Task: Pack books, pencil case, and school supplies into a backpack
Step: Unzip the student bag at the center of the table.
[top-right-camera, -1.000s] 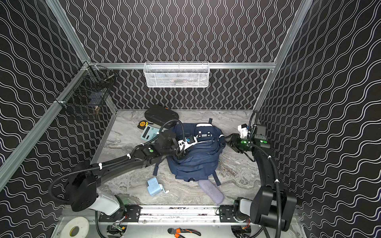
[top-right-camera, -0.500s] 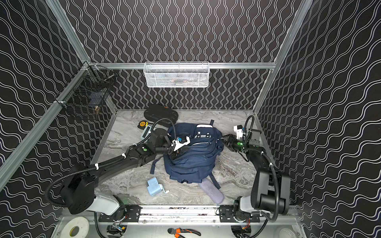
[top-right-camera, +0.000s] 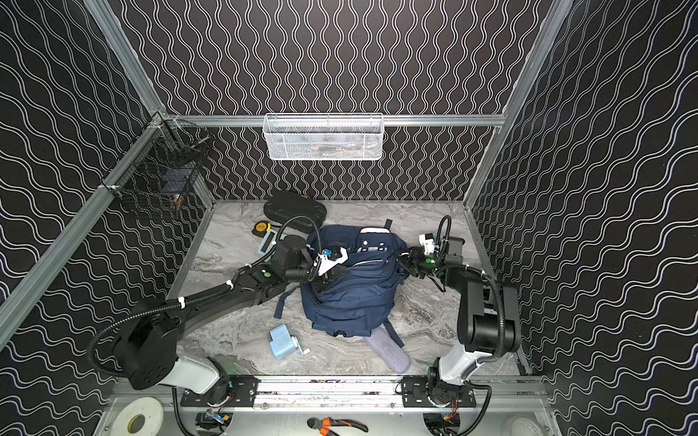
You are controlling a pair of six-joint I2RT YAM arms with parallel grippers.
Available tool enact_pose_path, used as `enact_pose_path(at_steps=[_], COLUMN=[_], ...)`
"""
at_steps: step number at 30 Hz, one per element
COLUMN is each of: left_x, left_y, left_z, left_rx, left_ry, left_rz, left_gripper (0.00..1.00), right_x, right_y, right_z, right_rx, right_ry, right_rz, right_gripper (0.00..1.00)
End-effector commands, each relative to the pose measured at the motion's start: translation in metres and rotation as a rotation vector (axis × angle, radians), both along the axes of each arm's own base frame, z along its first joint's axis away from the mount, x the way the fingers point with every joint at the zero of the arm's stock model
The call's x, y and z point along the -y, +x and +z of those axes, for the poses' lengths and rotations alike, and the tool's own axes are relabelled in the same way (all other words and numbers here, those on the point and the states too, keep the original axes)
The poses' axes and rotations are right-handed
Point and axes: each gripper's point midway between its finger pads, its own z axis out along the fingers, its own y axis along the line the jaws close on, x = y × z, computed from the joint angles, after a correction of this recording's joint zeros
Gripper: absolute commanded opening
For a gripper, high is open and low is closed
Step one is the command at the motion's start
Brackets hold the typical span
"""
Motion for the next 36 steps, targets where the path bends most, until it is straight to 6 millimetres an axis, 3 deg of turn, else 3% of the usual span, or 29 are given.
enact_pose_path(at_steps=[1,9,11,14,22,28,36], left_x=[0.012,0.01,0.009,0.01,0.009,0.009,0.01], left_y=[0.002,0.003,0.001,-0.001,-0.004,-0.004,-0.007], left_z=[0.036,0.033,0.031,0.03,0.028,0.025,0.022], left_rx=[0.097,0.108,0.102,0.091,0.079,0.073,0.046], left_ry=[-0.122,-0.086,-0.08,-0.086,-0.096,-0.093,-0.095], left_rz=[-0.048,-0.043,-0.048,-0.058,-0.058,-0.057,-0.069], left_gripper=[0.0,0.0,0.0,0.0,0.0,0.0,0.0], right_x=[-0.001,0.008,0.012,0.012,0.0,-0.001,0.002], right_y=[0.007,0.006,0.007,0.01,0.015,0.013,0.018], right_z=[0.008,0.007,0.008,0.011,0.007,-0.003,-0.002], right_rx=[0.041,0.001,-0.009,-0.007,-0.005,-0.04,-0.022], right_ry=[0.016,-0.084,-0.128,-0.141,-0.104,-0.073,-0.124], right_rz=[0.014,-0.024,-0.029,-0.028,0.008,-0.001,0.004], right_gripper=[0.38,0.23,0.25,0.4,0.31,0.38,0.26])
